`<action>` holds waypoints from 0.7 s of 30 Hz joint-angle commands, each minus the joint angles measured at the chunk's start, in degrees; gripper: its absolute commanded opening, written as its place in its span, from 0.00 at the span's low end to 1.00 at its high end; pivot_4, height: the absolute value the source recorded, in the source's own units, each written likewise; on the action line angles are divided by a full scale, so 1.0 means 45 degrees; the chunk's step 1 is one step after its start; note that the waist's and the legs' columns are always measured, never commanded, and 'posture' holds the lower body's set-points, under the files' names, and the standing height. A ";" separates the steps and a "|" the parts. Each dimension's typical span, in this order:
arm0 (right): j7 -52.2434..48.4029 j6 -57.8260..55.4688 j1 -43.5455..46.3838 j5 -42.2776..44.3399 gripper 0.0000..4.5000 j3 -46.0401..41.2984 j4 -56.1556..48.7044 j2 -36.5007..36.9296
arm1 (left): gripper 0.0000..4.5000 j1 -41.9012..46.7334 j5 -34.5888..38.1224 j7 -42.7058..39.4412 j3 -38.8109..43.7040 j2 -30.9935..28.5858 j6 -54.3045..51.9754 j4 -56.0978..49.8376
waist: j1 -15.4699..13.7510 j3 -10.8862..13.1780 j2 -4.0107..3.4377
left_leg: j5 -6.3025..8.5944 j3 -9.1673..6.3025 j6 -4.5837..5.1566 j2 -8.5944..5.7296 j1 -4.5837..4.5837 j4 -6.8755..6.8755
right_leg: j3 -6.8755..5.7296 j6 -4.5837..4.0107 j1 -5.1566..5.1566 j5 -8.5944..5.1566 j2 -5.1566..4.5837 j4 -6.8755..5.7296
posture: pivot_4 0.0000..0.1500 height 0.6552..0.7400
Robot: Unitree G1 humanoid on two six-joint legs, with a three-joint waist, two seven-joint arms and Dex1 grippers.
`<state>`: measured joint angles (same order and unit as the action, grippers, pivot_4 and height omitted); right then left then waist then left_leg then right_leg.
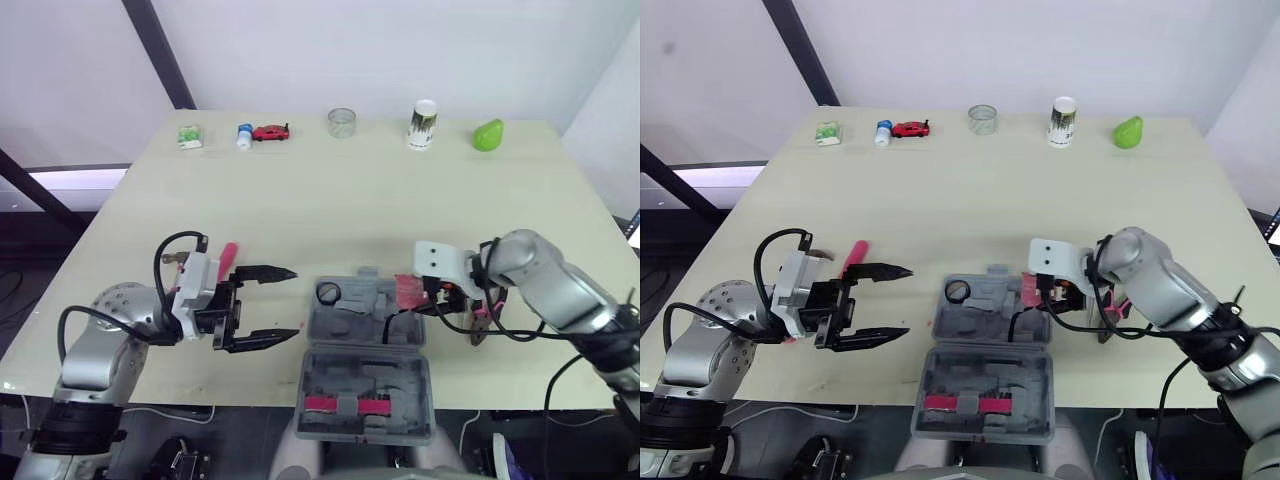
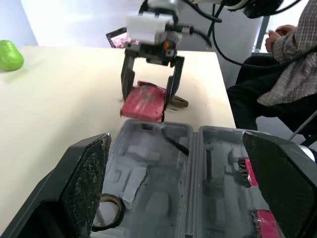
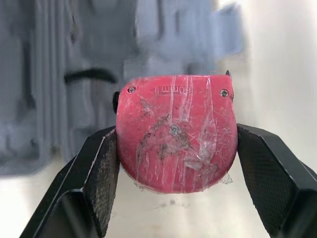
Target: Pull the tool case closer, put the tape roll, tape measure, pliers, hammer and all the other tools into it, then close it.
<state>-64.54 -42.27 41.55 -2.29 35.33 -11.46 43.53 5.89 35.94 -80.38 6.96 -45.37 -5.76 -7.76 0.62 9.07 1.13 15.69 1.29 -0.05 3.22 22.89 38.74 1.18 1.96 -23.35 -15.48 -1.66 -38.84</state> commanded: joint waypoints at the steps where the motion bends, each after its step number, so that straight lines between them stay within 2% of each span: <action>1: -0.0334 0.0196 0.0612 -0.0763 0.67 0.0683 0.0382 -0.0254 | 1.00 0.0028 0.0022 -0.0136 0.0481 -0.0162 0.0186 -0.0048 | 0.0028 0.0000 0.0000 | 0.0000 0.0001 0.0000 0.0001 0.0002 0.0000 | 0.0004 -0.0001 -0.0009 0.0000 0.0004 -0.0007 | 1.00 1.00; 9: -0.0493 0.0422 0.1178 -0.2155 0.67 0.2008 0.1260 -0.1139 | 1.00 0.0105 -0.0146 -0.0098 0.0589 -0.0118 0.0152 0.0014 | 0.0041 0.0000 -0.0001 | 0.0000 0.0000 0.0000 0.0005 0.0013 -0.0001 | 0.0017 -0.0001 -0.0028 0.0000 0.0009 -0.0018 | 1.00 1.00; 21: -0.0508 -0.0186 0.1194 -0.3003 0.67 0.2002 0.1888 -0.2193 | 1.00 0.0088 -0.0274 0.0033 0.0433 0.0086 0.0170 -0.0057 | 0.0054 0.0000 -0.0001 | 0.0000 0.0005 0.0000 0.0006 0.0014 -0.0001 | 0.0016 -0.0002 -0.0029 0.0001 0.0011 -0.0020 | 1.00 1.00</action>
<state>-66.78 -42.51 46.23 -14.85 44.75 -2.23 33.80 6.04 34.62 -80.21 8.40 -45.16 -5.72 -7.21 0.86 9.08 1.13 15.69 1.31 -0.05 3.25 22.95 38.74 1.25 1.95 -23.48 -15.48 -1.61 -38.93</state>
